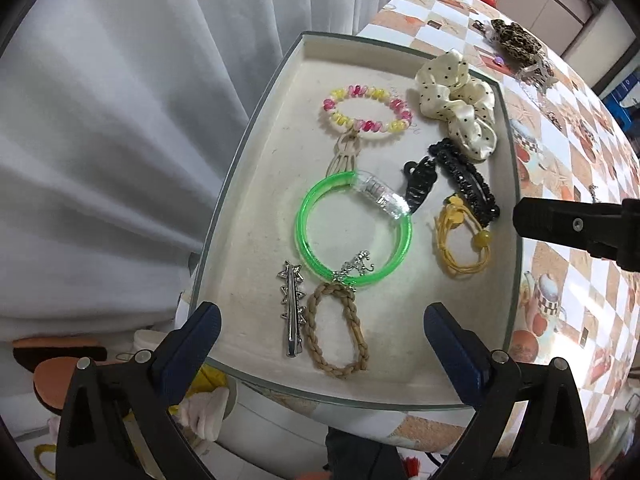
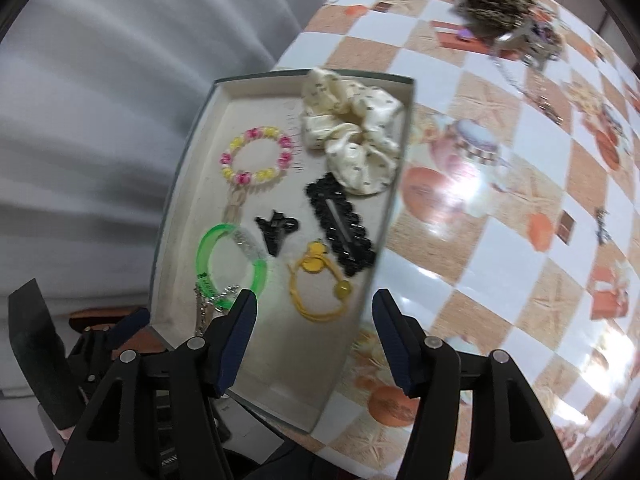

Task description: Organize jewelry

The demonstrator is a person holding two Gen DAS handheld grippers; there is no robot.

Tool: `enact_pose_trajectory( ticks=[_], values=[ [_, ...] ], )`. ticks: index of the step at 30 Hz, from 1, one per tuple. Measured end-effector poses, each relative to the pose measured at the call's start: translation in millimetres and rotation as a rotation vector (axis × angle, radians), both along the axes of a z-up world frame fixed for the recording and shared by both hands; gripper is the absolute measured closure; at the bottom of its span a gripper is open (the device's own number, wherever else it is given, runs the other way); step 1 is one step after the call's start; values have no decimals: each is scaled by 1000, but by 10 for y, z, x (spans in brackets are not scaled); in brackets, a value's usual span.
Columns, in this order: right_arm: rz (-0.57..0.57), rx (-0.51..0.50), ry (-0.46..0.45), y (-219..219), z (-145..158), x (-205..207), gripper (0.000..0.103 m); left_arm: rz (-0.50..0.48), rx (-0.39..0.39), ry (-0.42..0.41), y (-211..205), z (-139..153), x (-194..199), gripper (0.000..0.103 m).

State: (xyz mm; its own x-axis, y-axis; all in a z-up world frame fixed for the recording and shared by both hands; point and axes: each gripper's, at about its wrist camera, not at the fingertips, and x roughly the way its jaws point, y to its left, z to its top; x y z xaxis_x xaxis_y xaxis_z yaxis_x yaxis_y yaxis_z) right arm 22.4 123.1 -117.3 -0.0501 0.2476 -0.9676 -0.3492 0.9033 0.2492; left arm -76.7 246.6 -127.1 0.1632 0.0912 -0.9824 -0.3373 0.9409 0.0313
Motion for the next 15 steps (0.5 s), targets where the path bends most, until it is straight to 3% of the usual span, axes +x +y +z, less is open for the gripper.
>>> enact_pose_trajectory(
  ticks=[2,5,13,14,15],
  values=[
    [-10,-11,-4,-61,40,5,39,-8,0,0,-26,56,16,0],
    [-8,-20,-6,-81,116,-14,26,-15,2,-2,-55,148,-6,0],
    [32,-42,-53,-111,390,-147,23,-35,14,-19,-67,418,-62,0],
    [37,-47,-60,-109,417,-155,20,-36,19,-24,-65,448,-64,0],
    [43,-53,-68,-101,456,-164,11,-38,25,-30,-68,488,-67,0]
  ],
)
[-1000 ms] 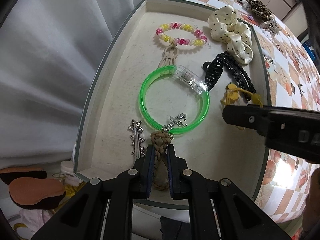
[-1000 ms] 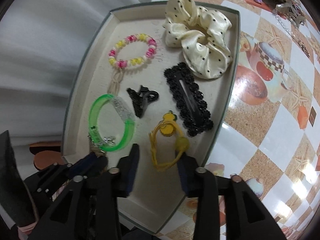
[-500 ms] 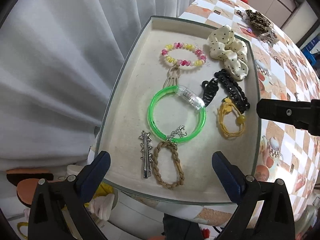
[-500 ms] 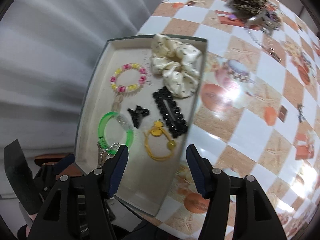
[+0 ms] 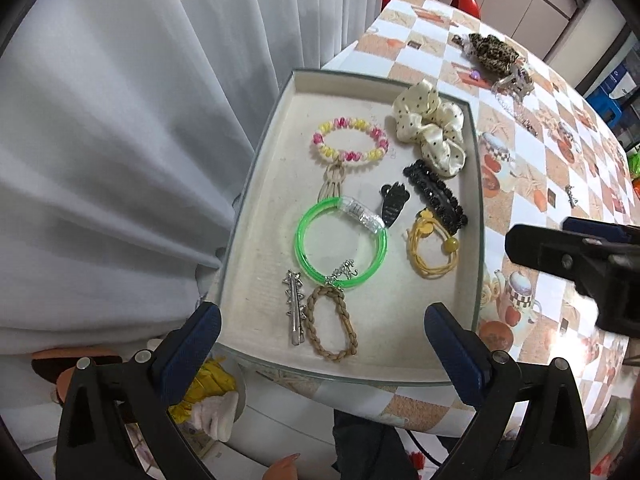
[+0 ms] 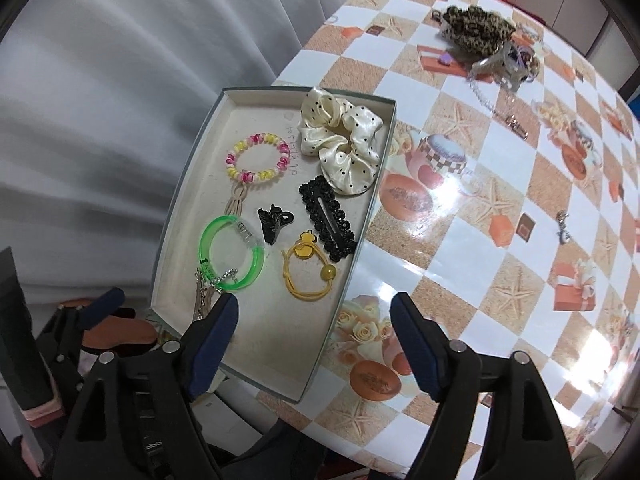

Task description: Organize jewelry

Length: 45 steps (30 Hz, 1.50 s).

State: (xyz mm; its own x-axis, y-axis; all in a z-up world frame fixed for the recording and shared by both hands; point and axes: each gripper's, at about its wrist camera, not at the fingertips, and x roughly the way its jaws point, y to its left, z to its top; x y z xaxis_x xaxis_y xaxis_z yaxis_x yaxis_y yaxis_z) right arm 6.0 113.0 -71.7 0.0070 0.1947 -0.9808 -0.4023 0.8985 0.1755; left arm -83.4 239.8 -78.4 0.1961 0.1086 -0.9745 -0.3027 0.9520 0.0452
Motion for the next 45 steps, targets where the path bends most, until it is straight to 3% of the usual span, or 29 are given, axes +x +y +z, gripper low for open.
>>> enact_pose_trajectory(
  ticks=[1,2,3,18,45],
  values=[
    [3,0,-6,6,34,-10,10,-1,6,-5,-2,35,-4,0],
    [7,1,-21,10,87,-23,1,-1,9,-8,6,69,-19,0],
    [10,5,-36,12,142,-36,0,-2,14,-12,6,102,-17,0],
    [31,-90,-94,97,487,-51,0,-27,7,-30,20,425,-52,0],
    [58,-128,-140,124,618,-78,0,-29,33,2,-11,444,-26,0]
  ],
)
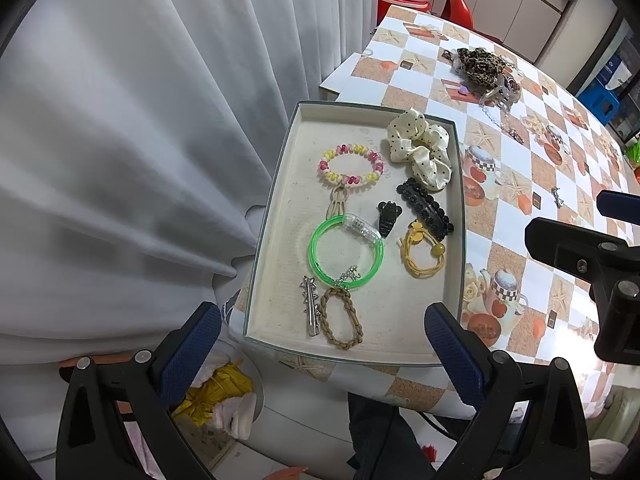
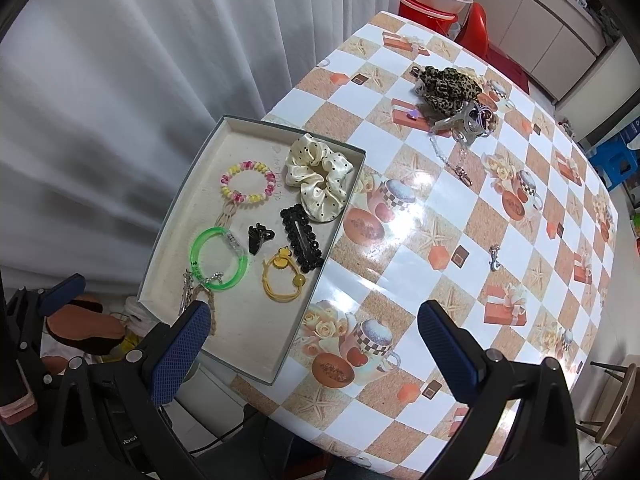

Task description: Organize jewelry

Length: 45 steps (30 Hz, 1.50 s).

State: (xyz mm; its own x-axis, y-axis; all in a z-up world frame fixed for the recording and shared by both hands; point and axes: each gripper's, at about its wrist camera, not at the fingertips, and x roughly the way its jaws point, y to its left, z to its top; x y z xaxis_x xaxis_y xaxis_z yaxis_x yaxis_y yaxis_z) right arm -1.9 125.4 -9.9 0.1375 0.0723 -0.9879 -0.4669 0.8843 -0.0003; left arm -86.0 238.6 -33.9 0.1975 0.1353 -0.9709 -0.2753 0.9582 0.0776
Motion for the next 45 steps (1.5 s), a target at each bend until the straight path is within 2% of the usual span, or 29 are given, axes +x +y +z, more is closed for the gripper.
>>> enact_pose_trajectory(
  ticks=[45],
  values=[
    [6,2,-8,89,37,-89,0,-2,8,-3,-14,28,-65,0]
  ],
)
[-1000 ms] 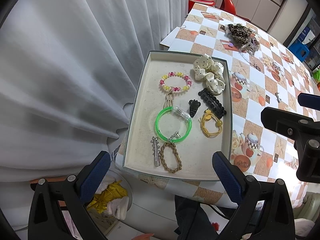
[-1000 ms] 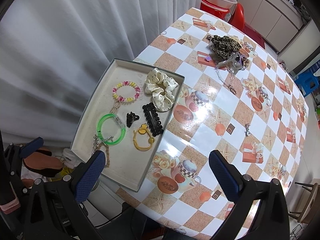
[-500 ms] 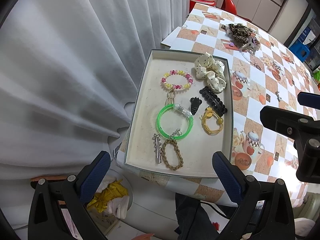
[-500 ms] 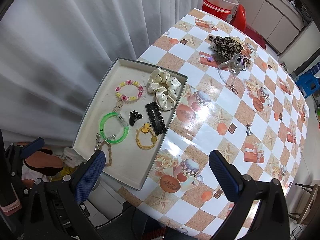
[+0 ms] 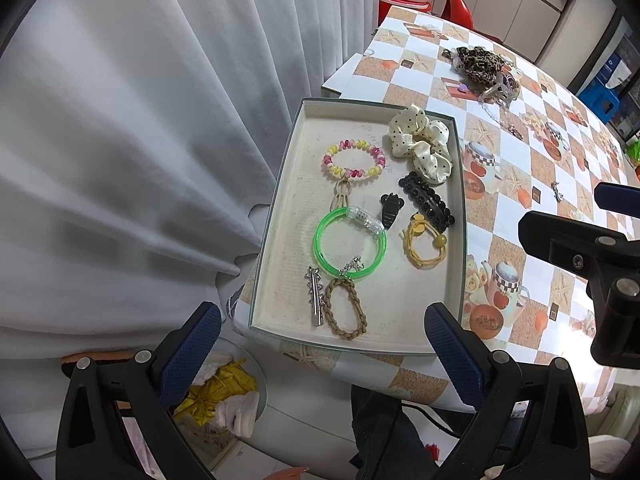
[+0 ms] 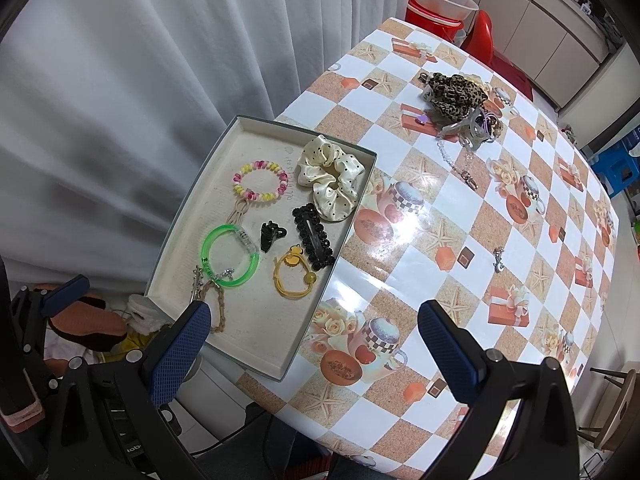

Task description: Organize jewelry

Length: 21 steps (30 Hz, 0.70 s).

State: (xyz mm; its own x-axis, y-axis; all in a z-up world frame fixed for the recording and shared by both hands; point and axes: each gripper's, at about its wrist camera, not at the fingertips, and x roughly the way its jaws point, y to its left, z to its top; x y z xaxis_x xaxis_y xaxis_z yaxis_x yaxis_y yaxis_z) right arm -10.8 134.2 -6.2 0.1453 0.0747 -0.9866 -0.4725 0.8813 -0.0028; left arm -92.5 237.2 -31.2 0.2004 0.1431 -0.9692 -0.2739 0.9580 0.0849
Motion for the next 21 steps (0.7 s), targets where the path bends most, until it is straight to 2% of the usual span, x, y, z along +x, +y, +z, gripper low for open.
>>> enact_pose_trajectory(
  ticks=[21],
  values=[
    [-4,1,-1,31,-3,-10,0,2,3,-1,-11,2,-1,0]
  ],
)
